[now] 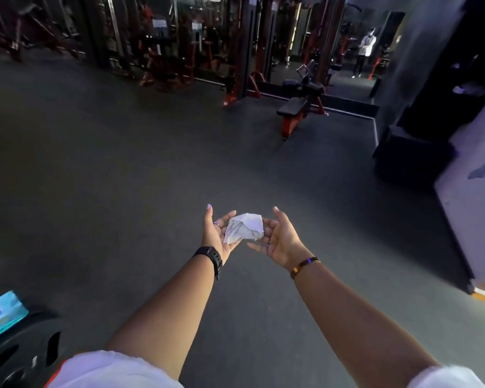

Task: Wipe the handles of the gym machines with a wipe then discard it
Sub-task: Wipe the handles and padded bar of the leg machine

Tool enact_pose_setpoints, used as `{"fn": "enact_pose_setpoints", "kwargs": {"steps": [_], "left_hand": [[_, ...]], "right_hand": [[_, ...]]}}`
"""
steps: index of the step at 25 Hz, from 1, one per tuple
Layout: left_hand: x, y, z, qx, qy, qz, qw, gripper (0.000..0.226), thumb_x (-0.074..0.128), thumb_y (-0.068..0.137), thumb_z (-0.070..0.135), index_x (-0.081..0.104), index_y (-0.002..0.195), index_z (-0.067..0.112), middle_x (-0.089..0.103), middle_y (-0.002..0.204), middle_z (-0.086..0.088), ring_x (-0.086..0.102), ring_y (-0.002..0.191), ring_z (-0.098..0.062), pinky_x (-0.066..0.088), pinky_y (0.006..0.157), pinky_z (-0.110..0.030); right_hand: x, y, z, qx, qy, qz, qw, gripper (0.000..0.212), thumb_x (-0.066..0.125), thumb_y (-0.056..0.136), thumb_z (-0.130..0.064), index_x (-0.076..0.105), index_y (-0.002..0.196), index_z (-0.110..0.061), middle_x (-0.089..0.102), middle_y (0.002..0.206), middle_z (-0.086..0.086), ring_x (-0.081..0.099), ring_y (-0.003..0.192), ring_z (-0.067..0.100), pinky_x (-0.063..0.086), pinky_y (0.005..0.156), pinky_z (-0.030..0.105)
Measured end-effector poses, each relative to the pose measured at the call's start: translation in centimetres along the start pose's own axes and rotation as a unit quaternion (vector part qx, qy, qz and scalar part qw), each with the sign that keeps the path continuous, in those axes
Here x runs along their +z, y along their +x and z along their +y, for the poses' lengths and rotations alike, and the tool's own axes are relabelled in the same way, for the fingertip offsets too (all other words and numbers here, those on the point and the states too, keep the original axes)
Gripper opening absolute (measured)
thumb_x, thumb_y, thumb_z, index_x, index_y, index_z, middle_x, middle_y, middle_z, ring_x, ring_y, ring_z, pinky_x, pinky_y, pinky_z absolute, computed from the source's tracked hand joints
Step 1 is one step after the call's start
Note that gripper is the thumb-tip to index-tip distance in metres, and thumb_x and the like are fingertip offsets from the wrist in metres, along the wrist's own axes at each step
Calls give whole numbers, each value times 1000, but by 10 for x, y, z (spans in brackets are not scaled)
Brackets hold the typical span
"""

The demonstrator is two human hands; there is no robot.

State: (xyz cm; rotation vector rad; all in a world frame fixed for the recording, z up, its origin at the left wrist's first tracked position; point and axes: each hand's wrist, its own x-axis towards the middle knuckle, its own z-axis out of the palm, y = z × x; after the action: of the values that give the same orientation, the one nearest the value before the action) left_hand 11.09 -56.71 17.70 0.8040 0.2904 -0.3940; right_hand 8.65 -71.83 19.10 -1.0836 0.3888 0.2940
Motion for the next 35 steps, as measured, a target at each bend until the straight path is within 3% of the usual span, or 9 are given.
{"fn": "enact_pose_setpoints", "kwargs": {"steps": [5,9,14,20,25,32,35], "left_hand": [[33,121,64,39,-26,9,999,68,43,87,67,64,104,5,68,95,-14,68,82,-26,56,72,-33],[52,220,94,46,-29,15,998,69,41,88,67,64,107,4,68,94,-15,67,82,-26,54,75,-33],[87,354,133,67,-46,41,996,69,41,88,66,64,107,4,67,101,-14,67,85,-25,56,73,-32],[135,503,207,98,-42,51,993,73,43,87,68,62,116,3,66,109,-17,66,91,-27,53,85,-35],[141,618,268,116,-48,72,990,71,42,87,67,63,112,4,68,101,-15,69,84,-25,56,73,-32],[144,803,415,148,-16,65,987,69,42,88,66,62,112,4,67,101,-16,67,87,-27,53,82,-36],[149,881,477,165,-22,74,983,68,42,88,65,64,109,4,70,94,-13,69,84,-25,54,82,-36]], "right_hand": [[19,122,-79,-12,11,-26,1000,53,37,96,-51,59,111,-5,69,109,17,68,98,29,56,80,40],[15,220,-125,-7,43,-37,998,47,36,97,-40,58,112,-1,71,103,18,70,91,27,56,78,36],[11,352,-194,12,46,-58,997,50,36,97,-38,56,114,4,70,105,19,70,93,28,55,84,36],[24,504,-297,28,15,-87,996,50,36,97,-38,56,114,5,69,105,21,70,90,29,56,81,37],[55,628,-350,34,11,-109,993,47,37,97,-36,56,110,5,68,107,22,68,93,31,54,87,39],[142,826,-441,25,0,-128,991,44,37,98,-36,56,107,3,68,107,21,68,93,30,56,80,37],[183,907,-485,7,-7,-137,990,44,36,99,-36,56,106,2,67,110,22,67,94,30,55,83,37]]}}
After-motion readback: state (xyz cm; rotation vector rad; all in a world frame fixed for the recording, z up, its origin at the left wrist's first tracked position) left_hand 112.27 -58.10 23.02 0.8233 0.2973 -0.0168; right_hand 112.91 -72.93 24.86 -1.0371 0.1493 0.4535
